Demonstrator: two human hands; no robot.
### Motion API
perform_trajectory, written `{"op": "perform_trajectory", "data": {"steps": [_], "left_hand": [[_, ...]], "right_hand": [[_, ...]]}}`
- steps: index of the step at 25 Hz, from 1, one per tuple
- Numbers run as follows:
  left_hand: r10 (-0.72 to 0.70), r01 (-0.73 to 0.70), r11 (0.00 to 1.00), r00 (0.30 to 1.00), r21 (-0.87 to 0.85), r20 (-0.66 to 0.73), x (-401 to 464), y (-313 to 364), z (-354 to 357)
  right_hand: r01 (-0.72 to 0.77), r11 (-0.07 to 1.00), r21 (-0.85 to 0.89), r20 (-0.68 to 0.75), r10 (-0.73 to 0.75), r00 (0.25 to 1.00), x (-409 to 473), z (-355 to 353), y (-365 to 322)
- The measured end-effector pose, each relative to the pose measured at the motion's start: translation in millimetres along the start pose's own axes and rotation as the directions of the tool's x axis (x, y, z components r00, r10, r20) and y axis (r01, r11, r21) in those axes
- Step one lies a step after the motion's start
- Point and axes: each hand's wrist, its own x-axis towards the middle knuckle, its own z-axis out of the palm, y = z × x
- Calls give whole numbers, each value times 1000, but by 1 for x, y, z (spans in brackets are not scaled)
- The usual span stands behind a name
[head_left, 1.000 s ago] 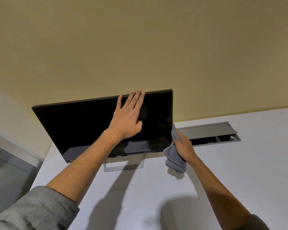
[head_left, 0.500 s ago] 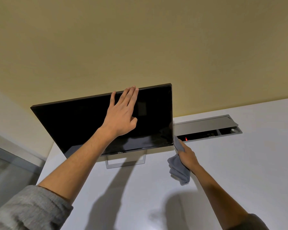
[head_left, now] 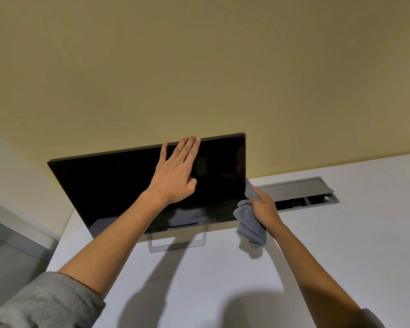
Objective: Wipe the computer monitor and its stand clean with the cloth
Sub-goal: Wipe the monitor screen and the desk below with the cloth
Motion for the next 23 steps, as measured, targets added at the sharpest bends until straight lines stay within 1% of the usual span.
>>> {"op": "perform_trajectory", "data": {"steps": [3,6,8,12,14,16,17,18,19,20,21,22,23], "left_hand": [[1,-1,1000,1000,-2,-13,-4,-4,-2],[-13,13,1000,1000,-5,-4,-8,-11,-5],[-22,22,1000,1000,-7,6,-11,-13,-7],[-25,24,999,999,-38,-20,-13,-15,-11],[-16,5,993,996,-121,-89,-15,-12,-18],[-31,-23,962,981,-272,-193,-21,-6,-28],[-63,-28,930,970,-366,-234,-27,-1,-33],[-109,-18,884,963,-467,-245,-33,3,-35],[-165,12,823,962,-568,-218,-40,8,-36],[-216,61,743,964,-666,-152,-47,13,-34],[-247,121,642,967,-757,-55,-52,18,-33],[-250,176,505,967,-845,52,-58,23,-31],[-238,239,337,957,-911,164,-64,29,-30]], "right_hand": [[121,991,58,-17,-120,993,1,-10,-41],[228,973,29,-58,-226,972,5,-17,-74],[269,963,6,-74,-268,961,4,-20,-94],[385,922,46,-63,-382,922,-6,-32,-126],[453,890,55,-105,-446,889,-11,-34,-135],[514,848,129,-126,-500,857,-27,-27,-140],[534,822,198,-127,-519,846,-36,-21,-140],[531,802,274,-129,-516,847,-46,-13,-139],[503,780,372,-128,-494,860,-56,-5,-137],[447,749,489,-112,-454,884,-66,4,-131],[359,695,623,-69,-408,911,-74,15,-124],[240,629,739,-4,-352,936,-81,26,-116],[115,572,812,75,-299,951,-88,34,-111]]}}
